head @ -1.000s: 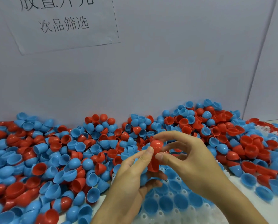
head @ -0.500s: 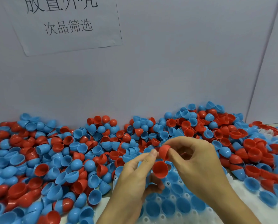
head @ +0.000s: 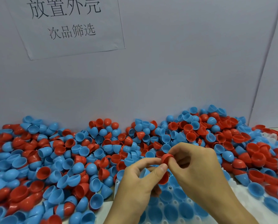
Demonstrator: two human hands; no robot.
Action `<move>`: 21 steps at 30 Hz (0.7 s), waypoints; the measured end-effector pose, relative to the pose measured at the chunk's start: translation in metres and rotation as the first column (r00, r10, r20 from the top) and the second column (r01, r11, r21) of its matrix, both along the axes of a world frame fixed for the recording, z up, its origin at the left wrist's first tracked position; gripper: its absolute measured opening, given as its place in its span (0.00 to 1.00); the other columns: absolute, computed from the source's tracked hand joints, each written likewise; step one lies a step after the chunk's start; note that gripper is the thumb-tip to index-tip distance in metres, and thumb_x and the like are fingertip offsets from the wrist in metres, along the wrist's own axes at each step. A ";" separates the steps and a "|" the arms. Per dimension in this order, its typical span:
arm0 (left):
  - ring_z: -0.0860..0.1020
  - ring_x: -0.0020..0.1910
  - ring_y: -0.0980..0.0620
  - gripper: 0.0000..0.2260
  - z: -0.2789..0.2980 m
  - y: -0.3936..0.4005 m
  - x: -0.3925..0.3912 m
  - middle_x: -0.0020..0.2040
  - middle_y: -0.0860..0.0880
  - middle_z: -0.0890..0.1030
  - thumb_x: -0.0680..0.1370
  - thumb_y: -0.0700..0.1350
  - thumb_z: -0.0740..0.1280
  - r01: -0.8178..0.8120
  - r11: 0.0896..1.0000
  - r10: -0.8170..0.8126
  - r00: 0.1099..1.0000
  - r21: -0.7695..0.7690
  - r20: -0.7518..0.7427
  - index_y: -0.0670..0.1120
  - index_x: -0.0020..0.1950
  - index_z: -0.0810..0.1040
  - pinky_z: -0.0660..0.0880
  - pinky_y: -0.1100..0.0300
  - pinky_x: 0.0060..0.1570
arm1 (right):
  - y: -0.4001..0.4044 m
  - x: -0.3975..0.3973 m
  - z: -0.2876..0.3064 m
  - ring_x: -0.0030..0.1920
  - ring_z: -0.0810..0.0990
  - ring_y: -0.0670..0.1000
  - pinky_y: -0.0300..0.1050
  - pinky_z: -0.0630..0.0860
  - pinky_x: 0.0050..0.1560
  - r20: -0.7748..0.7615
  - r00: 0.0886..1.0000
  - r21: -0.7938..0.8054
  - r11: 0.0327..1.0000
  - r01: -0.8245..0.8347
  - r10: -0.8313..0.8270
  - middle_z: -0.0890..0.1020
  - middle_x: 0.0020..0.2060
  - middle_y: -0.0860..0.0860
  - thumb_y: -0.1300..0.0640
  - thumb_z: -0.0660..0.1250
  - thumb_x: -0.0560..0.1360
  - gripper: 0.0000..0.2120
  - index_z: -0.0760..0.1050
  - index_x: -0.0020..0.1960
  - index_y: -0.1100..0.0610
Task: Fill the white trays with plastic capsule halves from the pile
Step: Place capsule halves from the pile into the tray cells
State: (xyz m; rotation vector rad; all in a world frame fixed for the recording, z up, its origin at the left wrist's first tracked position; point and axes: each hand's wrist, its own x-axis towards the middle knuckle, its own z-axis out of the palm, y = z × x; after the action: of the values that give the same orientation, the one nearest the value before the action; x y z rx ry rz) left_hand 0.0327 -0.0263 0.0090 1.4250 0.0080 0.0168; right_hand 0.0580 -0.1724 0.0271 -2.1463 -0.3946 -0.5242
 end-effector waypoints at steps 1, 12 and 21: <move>0.78 0.30 0.54 0.14 -0.001 0.000 0.000 0.37 0.52 0.84 0.61 0.59 0.75 -0.006 1.000 0.006 1.000 0.022 0.013 0.59 0.45 0.86 0.77 0.62 0.36 | 0.000 0.000 0.000 0.32 0.81 0.38 0.27 0.75 0.33 -0.001 1.000 0.002 1.000 0.003 -0.003 0.82 0.32 0.36 0.62 0.74 0.72 0.10 0.80 0.38 0.48; 0.81 0.31 0.56 0.05 -0.004 -0.003 0.002 0.35 0.57 0.82 0.75 0.48 0.74 -0.137 0.986 0.131 0.989 0.094 0.066 0.58 0.42 0.86 0.75 0.66 0.33 | 0.001 -0.002 0.000 0.35 0.81 0.39 0.26 0.73 0.32 0.015 0.999 -0.004 0.999 -0.033 0.033 0.82 0.34 0.37 0.60 0.74 0.73 0.11 0.76 0.44 0.45; 0.79 0.29 0.55 0.06 -0.006 -0.004 0.005 0.35 0.50 0.84 0.76 0.47 0.73 -0.228 0.974 0.227 0.972 0.005 0.058 0.58 0.41 0.85 0.76 0.63 0.33 | 0.000 -0.008 0.004 0.44 0.76 0.39 0.34 0.70 0.35 0.063 0.998 -0.196 0.980 -0.015 0.028 0.76 0.34 0.39 0.47 0.74 0.72 0.04 0.80 0.44 0.41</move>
State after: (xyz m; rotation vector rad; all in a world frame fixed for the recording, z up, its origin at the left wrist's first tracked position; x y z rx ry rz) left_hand 0.0381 -0.0305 0.0026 1.4289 0.1247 0.2476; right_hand 0.0504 -0.1722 0.0306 -2.3148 -0.5240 -0.5647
